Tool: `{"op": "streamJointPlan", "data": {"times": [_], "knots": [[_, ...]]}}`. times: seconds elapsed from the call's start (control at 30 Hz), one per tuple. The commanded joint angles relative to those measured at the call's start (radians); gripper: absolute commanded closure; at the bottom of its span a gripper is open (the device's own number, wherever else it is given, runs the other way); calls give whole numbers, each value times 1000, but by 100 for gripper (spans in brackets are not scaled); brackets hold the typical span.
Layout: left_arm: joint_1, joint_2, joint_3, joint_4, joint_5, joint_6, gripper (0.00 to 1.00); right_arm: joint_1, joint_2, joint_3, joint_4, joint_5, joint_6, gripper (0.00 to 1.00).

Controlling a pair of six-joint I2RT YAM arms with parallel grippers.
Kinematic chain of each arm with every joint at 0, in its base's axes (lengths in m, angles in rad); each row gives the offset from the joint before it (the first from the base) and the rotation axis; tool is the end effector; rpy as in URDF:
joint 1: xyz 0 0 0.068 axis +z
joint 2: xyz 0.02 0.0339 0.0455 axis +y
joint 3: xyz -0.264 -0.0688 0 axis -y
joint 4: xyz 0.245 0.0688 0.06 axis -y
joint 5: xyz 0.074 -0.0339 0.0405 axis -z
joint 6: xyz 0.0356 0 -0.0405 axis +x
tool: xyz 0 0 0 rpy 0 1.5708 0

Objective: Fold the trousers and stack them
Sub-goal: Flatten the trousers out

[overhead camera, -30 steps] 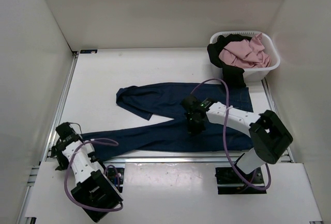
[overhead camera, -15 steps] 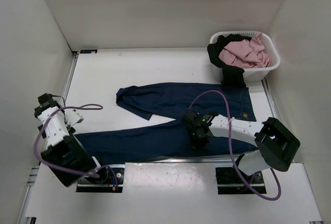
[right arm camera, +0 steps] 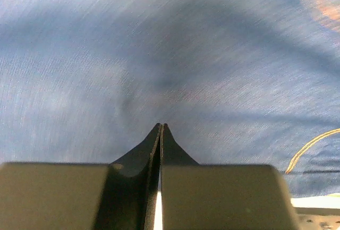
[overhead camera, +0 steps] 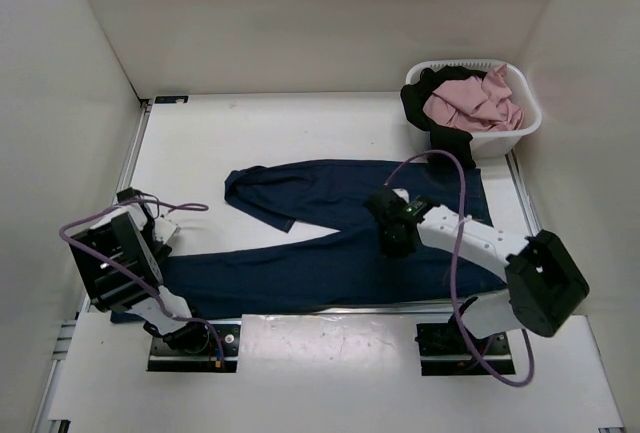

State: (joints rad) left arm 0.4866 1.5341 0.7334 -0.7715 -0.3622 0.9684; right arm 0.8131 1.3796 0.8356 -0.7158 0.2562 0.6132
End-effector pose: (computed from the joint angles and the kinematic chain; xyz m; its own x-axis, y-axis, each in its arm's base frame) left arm 0.1919 0.1158 0.1359 -0.8608 0.4163 0.2928 0.4808 0.8538 0.1996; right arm 0.1740 0.1708 0.1940 -0.9088 -0.1506 -0.3891 -0.1546 0.9878 -0.0212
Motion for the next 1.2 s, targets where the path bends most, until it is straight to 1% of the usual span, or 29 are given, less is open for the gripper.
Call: {"op": "streamJointPlan", "data": {"times": [0.0, 0.07, 0.1, 0.2, 0.3, 0.37, 0.4, 0.47, 0.5, 0.53, 0.57, 0.6, 0.63, 0.67, 0.7, 0.73, 0.8, 0.83, 0.87, 0.9, 0.97, 1.0, 1.07, 1.13, 1.17], "knots": [[-5, 43, 78, 107, -14, -102, 31, -150, 85, 5, 13, 83, 80, 100], [-5, 69, 99, 150, -14, -117, 31, -219, 168, -26, 51, 33, 89, 100], [-5, 92, 121, 162, -14, -128, 31, -280, 214, -35, 65, -15, 100, 100], [-5, 132, 161, 184, -14, -152, 31, -366, 256, -55, 94, -41, 100, 100], [-14, 152, 219, 193, -14, -180, 31, -391, 256, -41, 104, -66, 80, 100], [-43, 166, 241, 170, -24, -192, 31, -391, 233, -27, 104, -98, 48, 100], [-61, 166, 254, 149, -24, -192, 31, -391, 207, -18, 93, -116, 19, 100], [-130, 106, 290, 66, -14, -215, 27, -391, 170, 25, 43, -156, -10, 100], [-157, 84, 316, 32, 5, -227, 25, -391, 124, 45, 18, -156, -24, 97], [-207, 66, 348, -7, 72, -258, 23, -391, 99, 69, -6, -156, -52, 95], [-235, 55, 438, -55, 116, -276, 22, -413, 79, 127, -57, -156, -64, 91], [-264, 55, 489, -139, 161, -295, 20, -426, 46, 160, -80, -143, -73, 77], [-329, 75, 539, -173, 220, -334, 20, -466, 33, 193, -100, -143, -88, 70], [-365, 93, 631, -199, 235, -353, 19, -489, 33, 264, -135, -143, -89, 54], [-400, 116, 671, -218, 244, -370, 18, -514, 33, 298, -148, -134, -104, 48], [-467, 139, 702, -232, 255, -399, 18, -569, 33, 327, -148, -133, -104, 45], [-522, 230, 748, -232, 273, -410, 16, -624, 76, 377, -148, -133, -104, 43], [-561, 303, 748, -232, 273, -434, 16, -679, 114, 378, -148, -133, -104, 43], [-574, 340, 761, -232, 273, -447, 16, -709, 136, 388, -120, -155, -104, 43], [-574, 377, 777, -241, 273, -459, 16, -767, 154, 388, -103, -193, -104, 43], [-586, 460, 796, -250, 319, -485, 16, -817, 200, 359, -62, -227, -76, 43], [-586, 477, 810, -259, 331, -496, 16, -863, 214, 343, -9, -241, -66, 43], [-586, 515, 810, -259, 341, -508, 16, -899, 263, 320, 27, -274, -44, 43], [-586, 543, 831, -238, 341, -519, 16, -911, 324, 306, 68, -275, -33, 44], [-586, 569, 842, -238, 368, -540, 21, -911, 349, 297, 68, -264, -33, 44]]}}
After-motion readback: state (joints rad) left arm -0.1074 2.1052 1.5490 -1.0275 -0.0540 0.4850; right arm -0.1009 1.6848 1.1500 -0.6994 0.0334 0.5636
